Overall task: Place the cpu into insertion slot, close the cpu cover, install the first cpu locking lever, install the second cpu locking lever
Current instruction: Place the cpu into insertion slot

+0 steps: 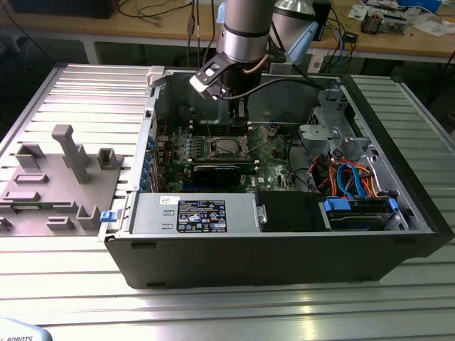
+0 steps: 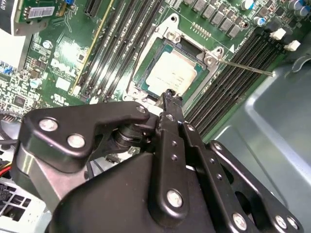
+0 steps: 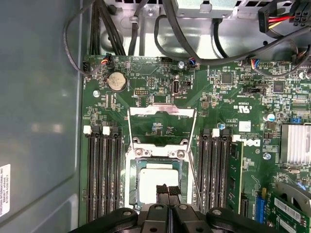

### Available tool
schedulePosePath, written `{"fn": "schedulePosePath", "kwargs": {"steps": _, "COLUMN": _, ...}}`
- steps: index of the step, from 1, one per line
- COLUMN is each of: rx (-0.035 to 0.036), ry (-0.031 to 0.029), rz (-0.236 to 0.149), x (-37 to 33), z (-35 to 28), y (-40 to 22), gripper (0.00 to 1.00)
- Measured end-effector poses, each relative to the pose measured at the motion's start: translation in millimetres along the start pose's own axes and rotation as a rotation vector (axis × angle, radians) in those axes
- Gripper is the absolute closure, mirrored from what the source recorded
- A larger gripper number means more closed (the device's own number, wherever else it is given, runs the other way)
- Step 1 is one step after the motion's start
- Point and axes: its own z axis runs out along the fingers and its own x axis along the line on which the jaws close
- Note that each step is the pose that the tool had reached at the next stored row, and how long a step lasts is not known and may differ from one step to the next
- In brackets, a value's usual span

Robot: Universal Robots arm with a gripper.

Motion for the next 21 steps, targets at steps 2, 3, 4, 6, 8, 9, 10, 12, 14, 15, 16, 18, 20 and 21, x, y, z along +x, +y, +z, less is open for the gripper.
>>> {"fn": "schedulePosePath", "kwargs": {"steps": 2, "rx": 0.0000, "ry": -0.0001, "rz": 0.000, "x": 0.0, "z": -3.7, "y": 0.0, "gripper": 0.89}}
{"fn": "schedulePosePath", "kwargs": {"steps": 3, "rx": -0.0001, "ry": 0.0000, "rz": 0.000, "x": 0.0, "z": -4.6, "y": 0.0, "gripper": 0.89}}
{"fn": "schedulePosePath", "kwargs": {"steps": 4, "rx": 0.0000, "ry": 0.0000, "rz": 0.000, "x": 0.0, "z": -5.8, "y": 0.0, "gripper": 0.89}}
{"fn": "schedulePosePath", "kwargs": {"steps": 6, "rx": 0.0000, "ry": 0.0000, "rz": 0.000, "x": 0.1, "z": -7.9, "y": -0.1, "gripper": 0.89}}
{"fn": "schedulePosePath", "kwargs": {"steps": 8, "rx": 0.0000, "ry": -0.0001, "rz": 0.000, "x": 0.1, "z": -11.2, "y": -0.1, "gripper": 0.89}}
{"fn": "schedulePosePath", "kwargs": {"steps": 9, "rx": 0.0001, "ry": -0.0001, "rz": 0.000, "x": 0.1, "z": -12.7, "y": -0.1, "gripper": 0.89}}
{"fn": "schedulePosePath", "kwargs": {"steps": 10, "rx": -0.0001, "ry": 0.0000, "rz": 0.000, "x": 0.1, "z": -14.0, "y": -0.1, "gripper": 0.89}}
{"fn": "schedulePosePath", "kwargs": {"steps": 12, "rx": 0.0000, "ry": -0.0001, "rz": 0.000, "x": 0.2, "z": -20.5, "y": -0.1, "gripper": 0.89}}
{"fn": "schedulePosePath", "kwargs": {"steps": 14, "rx": 0.0000, "ry": 0.0000, "rz": 0.000, "x": 0.2, "z": -25.3, "y": -0.1, "gripper": 0.89}}
{"fn": "schedulePosePath", "kwargs": {"steps": 15, "rx": 0.0000, "ry": -0.0001, "rz": 0.000, "x": 0.2, "z": -26.4, "y": -0.1, "gripper": 0.89}}
{"fn": "schedulePosePath", "kwargs": {"steps": 16, "rx": 0.0000, "ry": -0.0001, "rz": 0.000, "x": 0.2, "z": -26.8, "y": -0.1, "gripper": 0.89}}
{"fn": "schedulePosePath", "kwargs": {"steps": 18, "rx": -0.0002, "ry": 0.0003, "rz": 0.000, "x": 0.2, "z": -26.9, "y": -0.1, "gripper": 0.89}}
{"fn": "schedulePosePath", "kwargs": {"steps": 20, "rx": 0.0000, "ry": 0.0000, "rz": 0.000, "x": 0.2, "z": -27.2, "y": -0.1, "gripper": 0.89}}
{"fn": "schedulePosePath", "kwargs": {"steps": 21, "rx": -0.0001, "ry": 0.0001, "rz": 0.000, "x": 0.2, "z": -27.2, "y": -0.1, "gripper": 0.89}}
